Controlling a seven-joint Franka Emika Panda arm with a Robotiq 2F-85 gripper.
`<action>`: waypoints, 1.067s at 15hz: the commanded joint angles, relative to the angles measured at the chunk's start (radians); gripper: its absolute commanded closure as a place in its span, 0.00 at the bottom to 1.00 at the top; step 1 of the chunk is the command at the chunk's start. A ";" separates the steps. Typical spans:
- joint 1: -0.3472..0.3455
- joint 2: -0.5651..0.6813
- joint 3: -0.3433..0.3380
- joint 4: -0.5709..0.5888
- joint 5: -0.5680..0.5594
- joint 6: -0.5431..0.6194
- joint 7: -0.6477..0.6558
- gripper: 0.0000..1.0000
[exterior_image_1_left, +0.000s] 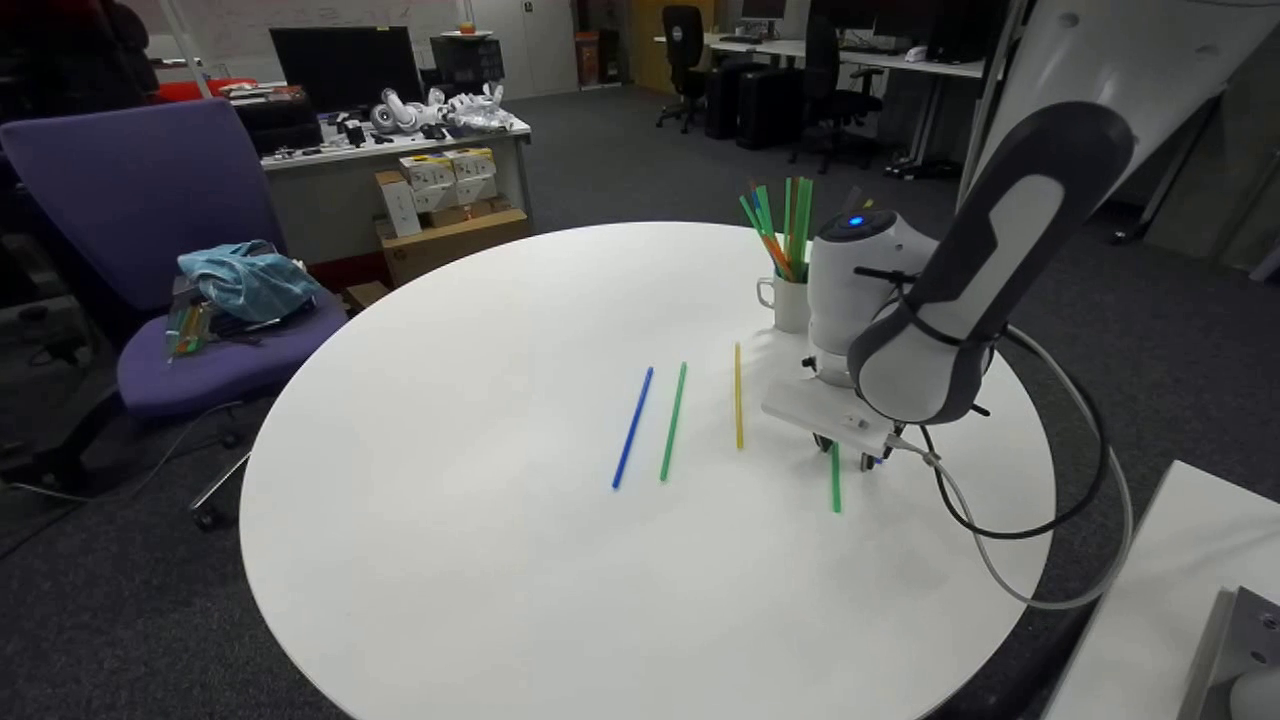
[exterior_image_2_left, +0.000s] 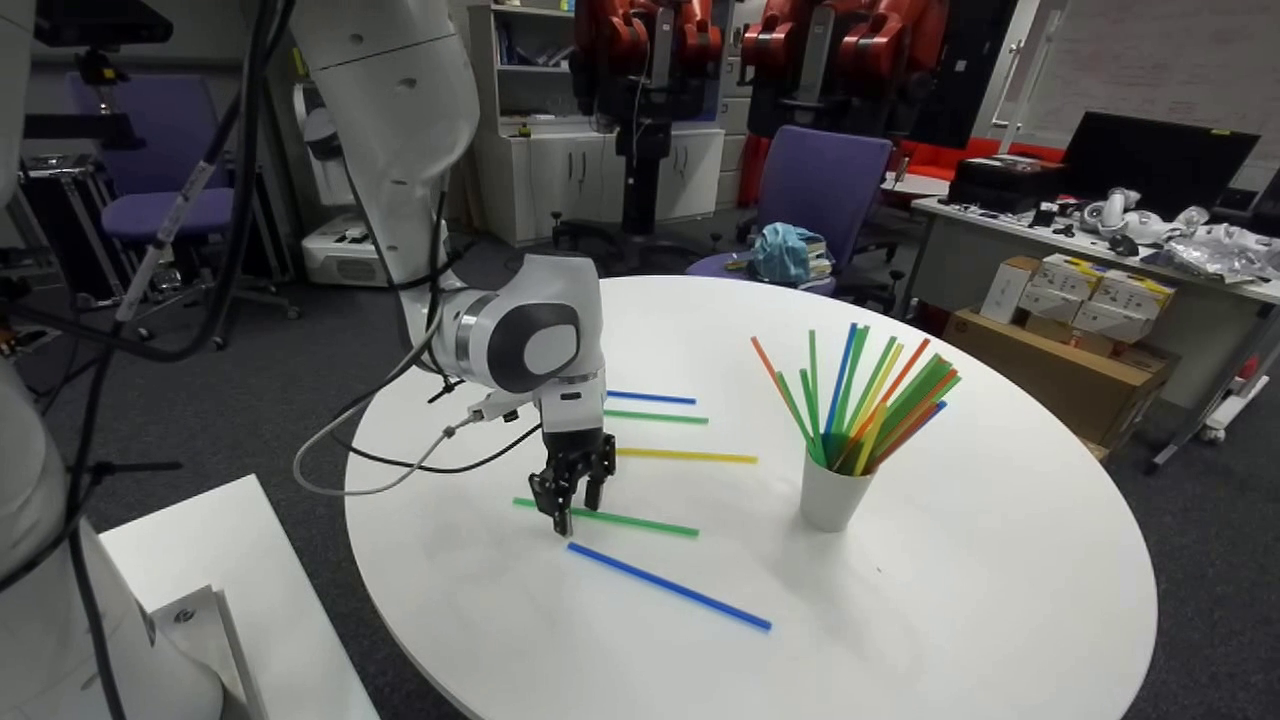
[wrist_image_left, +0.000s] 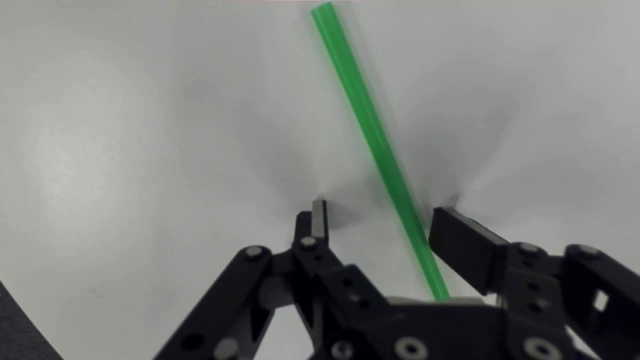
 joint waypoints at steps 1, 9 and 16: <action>-0.034 -0.005 0.017 0.020 0.020 -0.032 -0.053 0.72; -0.013 -0.112 -0.083 0.080 -0.062 -0.137 -0.041 1.00; -0.054 -0.251 -0.110 0.292 -0.372 -0.454 0.139 1.00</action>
